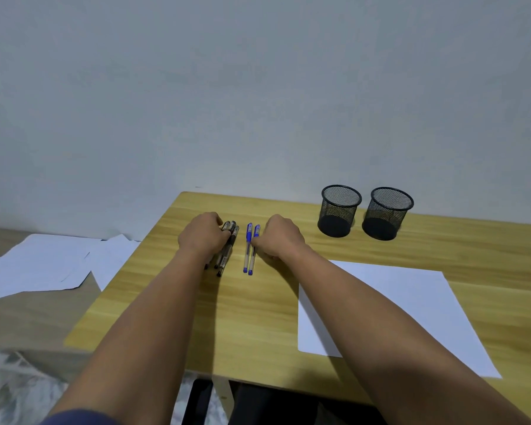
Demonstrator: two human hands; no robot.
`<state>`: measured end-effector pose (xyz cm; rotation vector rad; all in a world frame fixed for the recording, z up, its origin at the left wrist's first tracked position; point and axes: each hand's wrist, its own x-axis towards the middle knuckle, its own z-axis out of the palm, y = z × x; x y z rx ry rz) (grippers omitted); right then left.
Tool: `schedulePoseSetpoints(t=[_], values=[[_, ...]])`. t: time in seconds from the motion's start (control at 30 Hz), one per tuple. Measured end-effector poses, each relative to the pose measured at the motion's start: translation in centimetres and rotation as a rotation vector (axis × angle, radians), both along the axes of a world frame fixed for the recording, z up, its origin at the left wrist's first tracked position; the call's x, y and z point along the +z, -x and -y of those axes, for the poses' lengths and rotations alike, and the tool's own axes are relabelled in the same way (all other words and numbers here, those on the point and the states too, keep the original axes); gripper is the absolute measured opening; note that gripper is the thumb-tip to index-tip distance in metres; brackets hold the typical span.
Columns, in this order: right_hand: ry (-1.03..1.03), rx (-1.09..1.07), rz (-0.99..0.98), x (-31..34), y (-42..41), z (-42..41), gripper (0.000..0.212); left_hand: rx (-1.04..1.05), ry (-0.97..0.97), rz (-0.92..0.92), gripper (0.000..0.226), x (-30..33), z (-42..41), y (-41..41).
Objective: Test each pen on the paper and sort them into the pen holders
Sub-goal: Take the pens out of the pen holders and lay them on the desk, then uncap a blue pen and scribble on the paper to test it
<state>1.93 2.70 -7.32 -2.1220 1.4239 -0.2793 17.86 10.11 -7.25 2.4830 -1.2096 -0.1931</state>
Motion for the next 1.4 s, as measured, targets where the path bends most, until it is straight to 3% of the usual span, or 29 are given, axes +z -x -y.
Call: schedulePoseSetpoints(t=[0.1, 0.23, 0.4, 0.5, 0.6, 0.8, 0.97, 1.13, 1.27, 1.4], values=[[0.036, -0.019, -0.013, 0.0, -0.1, -0.3, 0.028, -0.004, 0.012, -0.006, 0.036, -0.2, 0.0, 0.2], [0.073, -0.019, -0.05, -0.1, -0.1, -0.9, 0.032, -0.012, 0.02, -0.004, 0.033, -0.5, -0.1, 0.4], [0.116, -0.058, -0.028, 1.7, 1.9, -0.7, 0.03, -0.108, 0.025, 0.045, 0.048, 0.3, -0.4, 1.2], [-0.058, -0.053, 0.243, 3.2, 4.4, 0.0, 0.03, -0.222, 0.105, 0.054, 0.059, 1.5, -0.2, 2.3], [-0.238, -0.047, 0.446, 4.8, 7.8, 0.2, 0.017, -0.415, 0.214, -0.021, 0.069, 2.9, 0.2, 4.5], [-0.415, -0.07, 0.63, 7.7, 15.6, -0.8, 0.009, -0.619, 0.315, 0.208, 0.021, 4.8, 0.4, 10.6], [-0.633, -0.188, 0.898, 8.7, 21.1, -1.0, 0.011, -0.659, 0.365, 0.214, 0.021, 5.8, 0.1, 14.9], [-0.479, -0.264, 1.022, 7.7, 22.7, -1.6, 0.011, -0.699, 0.369, 0.111, 0.023, 6.7, 0.1, 18.8], [-0.364, -0.324, 1.136, 7.3, 22.9, -1.9, 0.013, -0.699, 0.418, -0.093, 0.039, 6.5, -0.2, 20.6], [-0.34, -0.347, 1.148, 7.0, 22.9, -1.9, 0.017, -0.706, 0.459, -0.181, 0.034, 5.8, -0.6, 21.2]])
